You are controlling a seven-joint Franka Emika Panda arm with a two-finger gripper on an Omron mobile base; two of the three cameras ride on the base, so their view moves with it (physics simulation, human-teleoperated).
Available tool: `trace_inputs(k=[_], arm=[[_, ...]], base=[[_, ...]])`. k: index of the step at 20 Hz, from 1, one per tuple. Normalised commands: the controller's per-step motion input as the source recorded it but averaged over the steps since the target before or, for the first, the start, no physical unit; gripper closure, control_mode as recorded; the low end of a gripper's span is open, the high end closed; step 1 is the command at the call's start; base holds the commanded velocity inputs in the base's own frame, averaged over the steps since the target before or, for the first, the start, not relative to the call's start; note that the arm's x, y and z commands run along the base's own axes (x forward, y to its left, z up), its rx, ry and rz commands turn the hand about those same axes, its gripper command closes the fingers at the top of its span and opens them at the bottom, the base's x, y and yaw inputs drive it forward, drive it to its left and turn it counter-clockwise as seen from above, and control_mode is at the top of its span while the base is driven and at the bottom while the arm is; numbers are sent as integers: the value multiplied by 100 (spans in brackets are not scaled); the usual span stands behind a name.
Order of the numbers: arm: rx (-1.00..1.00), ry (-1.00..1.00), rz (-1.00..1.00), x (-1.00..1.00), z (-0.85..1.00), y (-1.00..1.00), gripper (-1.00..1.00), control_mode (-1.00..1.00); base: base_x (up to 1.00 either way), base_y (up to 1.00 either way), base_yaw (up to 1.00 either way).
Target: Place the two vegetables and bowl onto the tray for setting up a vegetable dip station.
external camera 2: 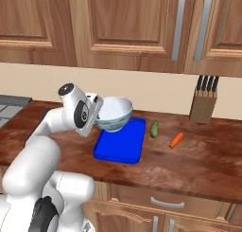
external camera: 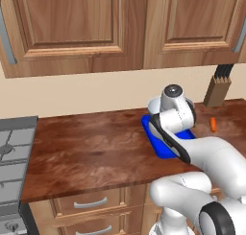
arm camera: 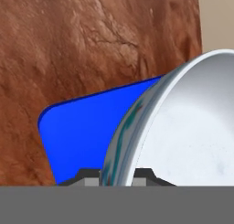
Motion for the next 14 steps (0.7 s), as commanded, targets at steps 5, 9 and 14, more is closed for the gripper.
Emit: trace_inputs(k=[5,9,14], arm=[[0,0,11,19,-10,-10,100,-100],[0,0,10,21,-11,-9,100,-100],[0,0,6,22,-13,-8,100,-100]], base=[[0,0,0],[0,0,0],[0,0,0]])
